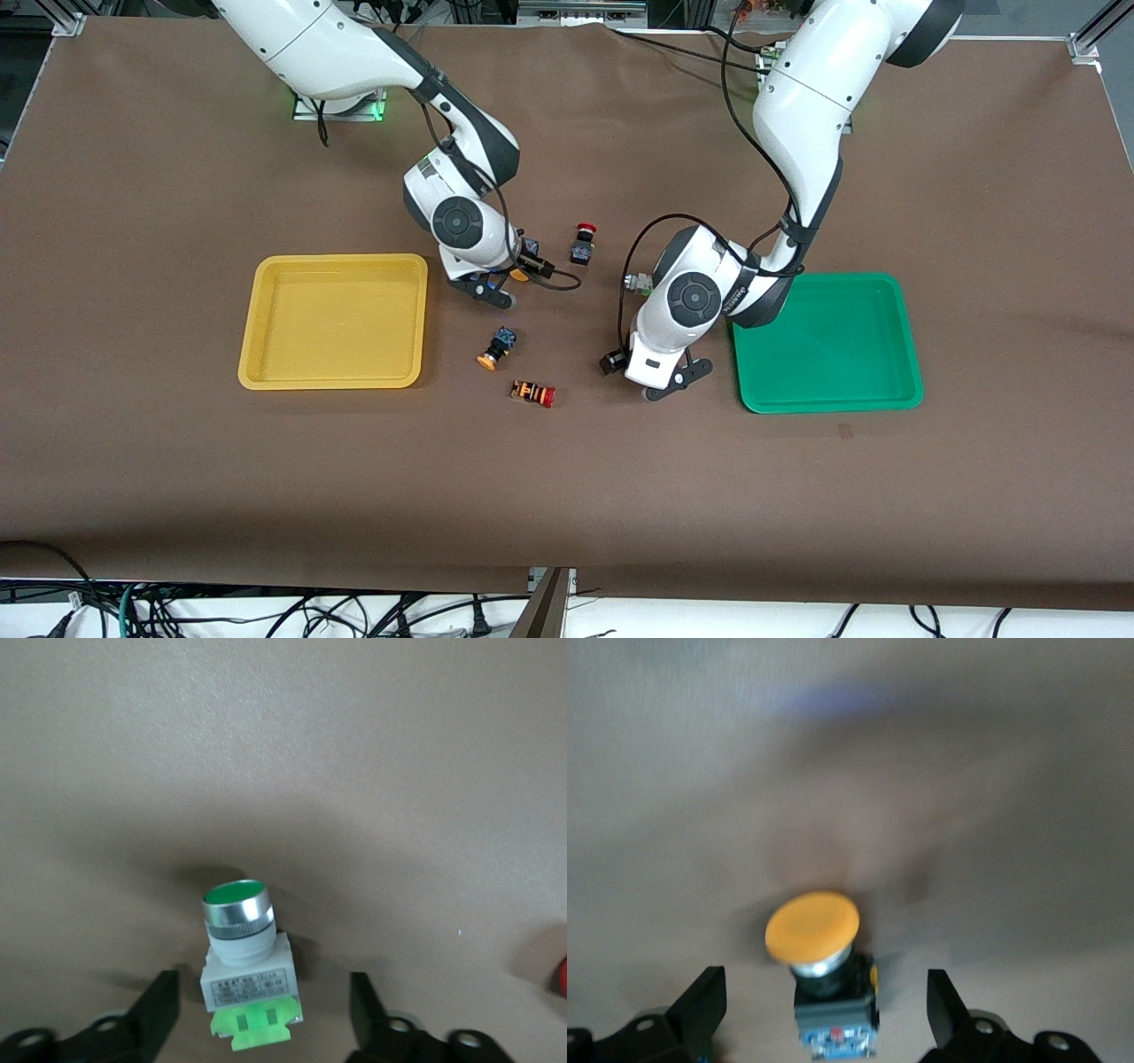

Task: Place green and yellow buttons in trays
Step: 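Lower the green button into the green tray while the right places yellow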

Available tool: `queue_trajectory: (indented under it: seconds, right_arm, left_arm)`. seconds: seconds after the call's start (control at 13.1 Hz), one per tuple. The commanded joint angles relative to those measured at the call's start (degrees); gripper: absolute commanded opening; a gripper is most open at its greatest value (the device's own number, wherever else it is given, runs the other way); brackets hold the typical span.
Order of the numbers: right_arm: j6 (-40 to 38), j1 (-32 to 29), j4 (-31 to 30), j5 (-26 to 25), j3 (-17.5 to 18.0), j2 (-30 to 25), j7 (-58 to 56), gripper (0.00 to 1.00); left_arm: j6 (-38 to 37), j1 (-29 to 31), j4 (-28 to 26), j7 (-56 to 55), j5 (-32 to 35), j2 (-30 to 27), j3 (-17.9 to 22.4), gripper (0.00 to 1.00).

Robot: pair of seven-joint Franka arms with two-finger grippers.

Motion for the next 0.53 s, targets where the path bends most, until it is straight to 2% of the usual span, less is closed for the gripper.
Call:
queue_trajectory:
  seconds: [0.0,0.08,0.15,0.23,0.38,0.46]
  right_arm:
    - [-0.2,-0.8,-3.5,0.0,1.6,-1.9,0.8,1.00]
    - [-0.2,-0.8,-4.1,-0.1,1.6,-2.1,0.8,0.90]
    - [-0.2,-0.9,-4.3,-0.3,1.6,-2.1,0.7,0.69]
    - [-0.2,-0.9,-4.4,-0.3,1.6,-2.1,0.6,0.52]
    - [-0.3,-0.9,-4.3,-0.3,1.6,-2.1,0.7,0.26]
    - [-0.3,-1.0,-4.1,-0.3,1.6,-2.3,0.5,0.17]
  left_arm:
    - [-0.5,-0.7,1.9,3.3,-0.4,1.1,0.7,0.00]
    - [-0.6,-0.5,1.9,4.2,-0.4,0.9,0.7,0.00]
    - [-1.0,-0.2,2.0,4.4,-0.3,0.5,0.7,0.00]
    - [-1.6,0.1,2.1,4.8,-0.3,-0.2,0.7,0.00]
    - [-8.7,0.5,2.6,9.0,-0.3,-3.3,1.3,0.00]
    - [-12.8,1.6,3.0,13.2,-0.3,-4.8,1.4,0.00]
